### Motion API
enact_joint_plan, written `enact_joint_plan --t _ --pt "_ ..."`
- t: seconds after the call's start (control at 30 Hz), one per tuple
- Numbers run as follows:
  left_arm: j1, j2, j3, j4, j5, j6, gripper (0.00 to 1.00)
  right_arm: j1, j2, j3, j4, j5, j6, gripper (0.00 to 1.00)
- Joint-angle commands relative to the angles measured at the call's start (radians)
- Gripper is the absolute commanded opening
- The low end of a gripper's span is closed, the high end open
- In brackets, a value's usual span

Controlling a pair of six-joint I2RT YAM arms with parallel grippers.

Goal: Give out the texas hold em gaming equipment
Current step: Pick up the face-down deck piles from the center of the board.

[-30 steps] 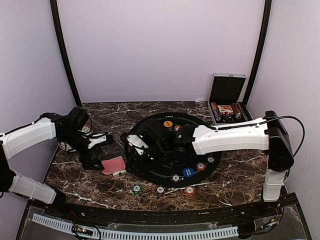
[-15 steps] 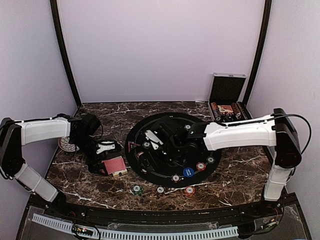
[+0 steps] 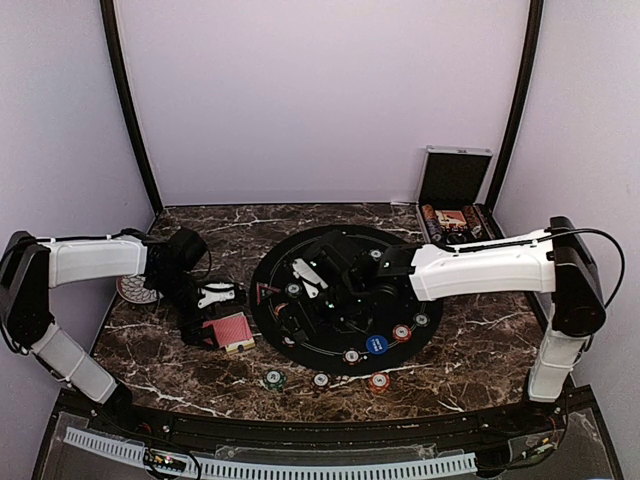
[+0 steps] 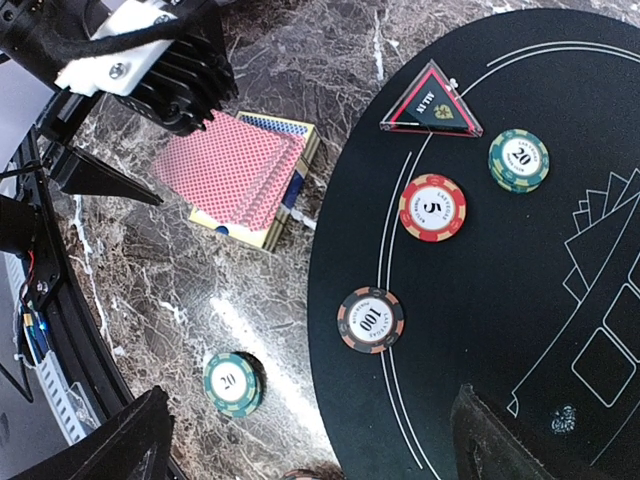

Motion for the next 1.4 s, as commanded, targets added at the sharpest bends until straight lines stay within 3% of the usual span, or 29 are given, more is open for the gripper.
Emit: enact_joint_plan --t 0.0,1.37 --pt "-0.007 -0.002 0.015 -0.013 0.017 0.002 0.99 -0.006 -0.032 -0.009 0.016 0.009 0.014 0.98" --pt "-0.007 0.066 -0.002 0.017 0.005 -0.029 0.99 -0.006 -0.022 0.005 -0.003 0.013 0.007 0.98"
